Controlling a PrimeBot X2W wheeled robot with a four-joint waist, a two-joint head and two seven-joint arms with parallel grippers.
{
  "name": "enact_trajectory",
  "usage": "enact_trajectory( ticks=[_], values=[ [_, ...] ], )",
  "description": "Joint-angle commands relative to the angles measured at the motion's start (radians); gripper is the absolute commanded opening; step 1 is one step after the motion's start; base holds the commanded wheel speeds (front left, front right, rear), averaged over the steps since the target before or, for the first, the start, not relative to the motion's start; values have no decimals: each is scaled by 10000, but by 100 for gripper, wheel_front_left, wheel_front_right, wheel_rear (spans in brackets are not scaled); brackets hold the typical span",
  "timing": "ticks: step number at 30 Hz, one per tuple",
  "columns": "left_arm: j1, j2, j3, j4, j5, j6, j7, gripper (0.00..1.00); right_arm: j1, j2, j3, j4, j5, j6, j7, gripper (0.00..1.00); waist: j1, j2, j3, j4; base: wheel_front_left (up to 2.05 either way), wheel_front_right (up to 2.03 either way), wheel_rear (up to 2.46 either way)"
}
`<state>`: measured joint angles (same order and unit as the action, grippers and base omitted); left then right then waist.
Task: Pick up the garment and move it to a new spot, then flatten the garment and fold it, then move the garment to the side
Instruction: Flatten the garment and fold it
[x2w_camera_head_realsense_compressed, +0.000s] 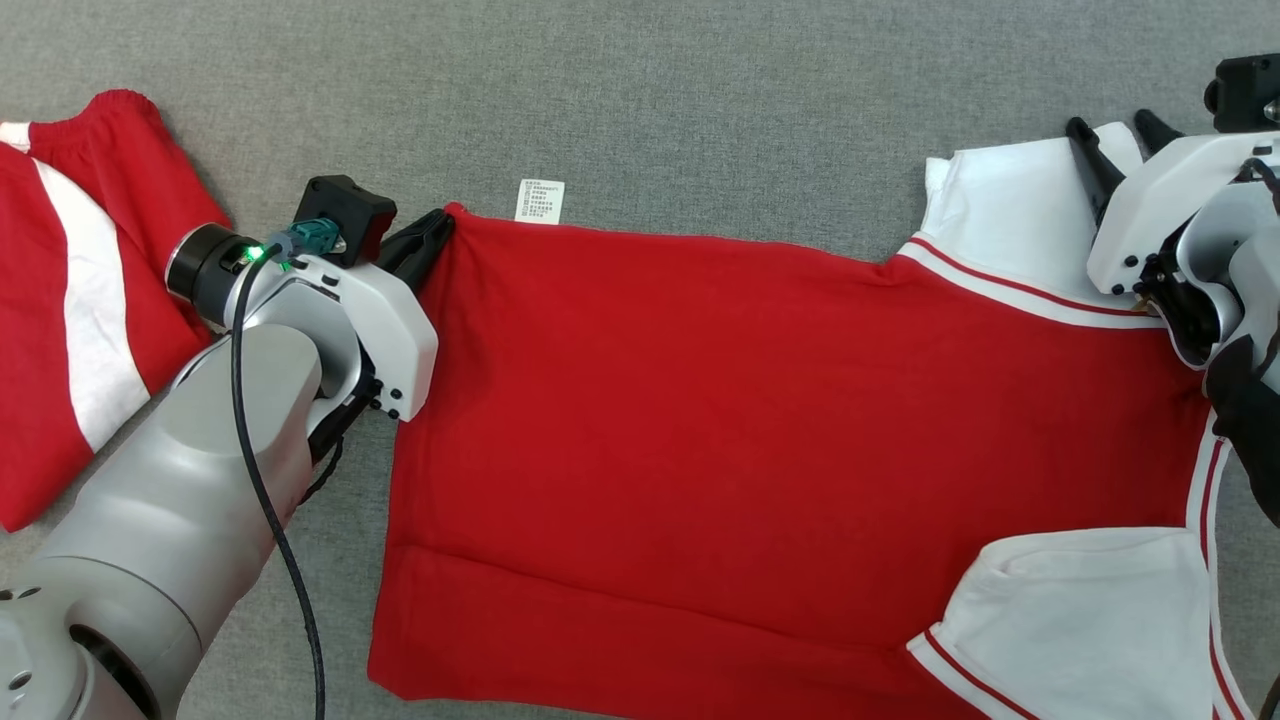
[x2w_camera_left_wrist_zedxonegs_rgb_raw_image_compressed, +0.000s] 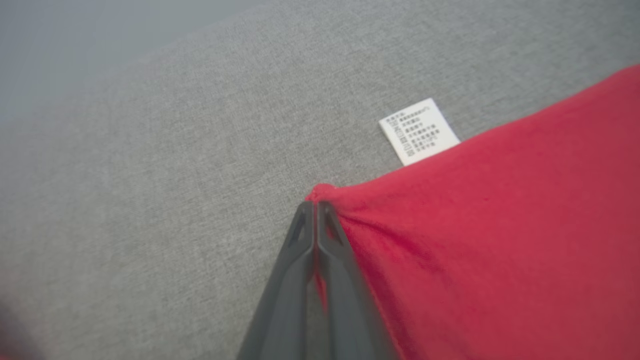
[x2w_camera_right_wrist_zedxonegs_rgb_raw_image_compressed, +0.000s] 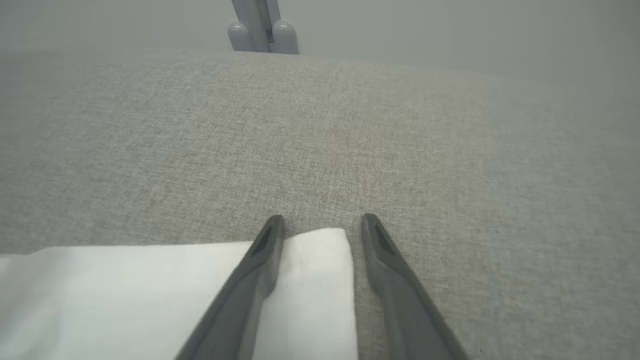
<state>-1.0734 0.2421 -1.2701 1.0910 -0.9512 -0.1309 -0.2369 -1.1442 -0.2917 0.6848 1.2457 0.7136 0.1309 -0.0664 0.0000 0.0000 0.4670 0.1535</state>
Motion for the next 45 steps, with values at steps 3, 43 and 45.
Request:
enact_trajectory(
  ticks=[3,43,45],
  values=[
    [-68,37,-40,91,-25,10,82,0,267,-1,223,73,141,-5,280,0,0,0,-17,-19,0,0,0],
    [1903,609,-92,-39,338,9,-101,0,2648,-1035,3772,-2981,2880,-5,-1393,0,0,0,-3090,-918,0,0,0],
    [2156,691,-93,-53,467,9,-82,0,2816,-1104,4001,-3115,2993,-6,-1339,0,0,0,-3285,-960,0,0,0]
  ],
)
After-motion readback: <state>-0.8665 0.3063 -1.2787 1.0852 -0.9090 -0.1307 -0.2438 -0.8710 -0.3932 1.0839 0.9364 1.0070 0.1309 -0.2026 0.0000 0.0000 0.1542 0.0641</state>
